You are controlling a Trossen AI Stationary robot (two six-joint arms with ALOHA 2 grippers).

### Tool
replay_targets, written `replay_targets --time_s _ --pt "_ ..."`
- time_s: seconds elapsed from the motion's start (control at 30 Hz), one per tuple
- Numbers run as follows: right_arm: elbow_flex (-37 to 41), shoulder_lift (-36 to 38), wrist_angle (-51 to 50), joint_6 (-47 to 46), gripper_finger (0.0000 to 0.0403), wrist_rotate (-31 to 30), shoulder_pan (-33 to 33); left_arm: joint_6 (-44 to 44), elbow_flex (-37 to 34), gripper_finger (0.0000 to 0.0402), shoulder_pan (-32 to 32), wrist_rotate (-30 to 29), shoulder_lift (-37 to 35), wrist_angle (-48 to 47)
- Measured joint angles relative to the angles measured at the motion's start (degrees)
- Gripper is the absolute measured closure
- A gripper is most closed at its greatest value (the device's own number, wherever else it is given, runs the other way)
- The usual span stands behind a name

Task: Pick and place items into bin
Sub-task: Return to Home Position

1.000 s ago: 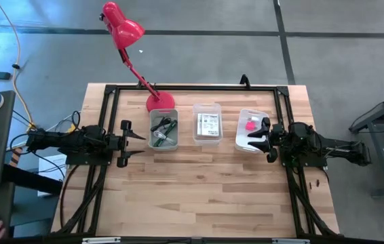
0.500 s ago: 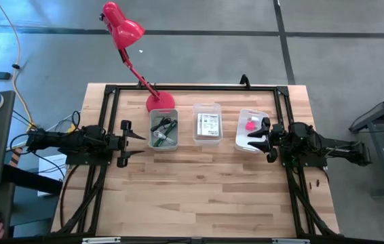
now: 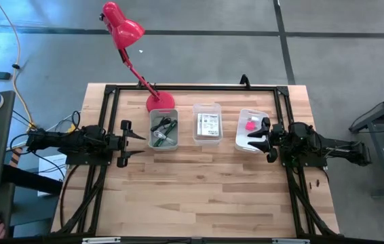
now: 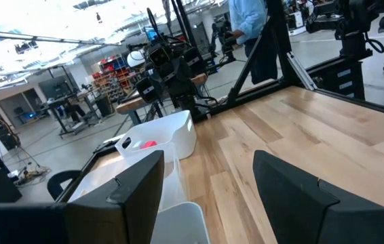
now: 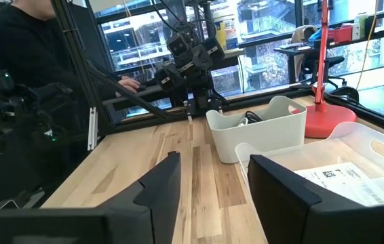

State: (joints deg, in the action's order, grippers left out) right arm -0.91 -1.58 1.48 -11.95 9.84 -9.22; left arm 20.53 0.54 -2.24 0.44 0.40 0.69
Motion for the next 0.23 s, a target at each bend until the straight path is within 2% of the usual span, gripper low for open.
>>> replay_targets --time_s 0.23 --pt "0.0 0.0 0.0 0.0 0.0242 0.0 0.0 0.0 0.0 0.0185 0.0 0.0 0.0 0.0"
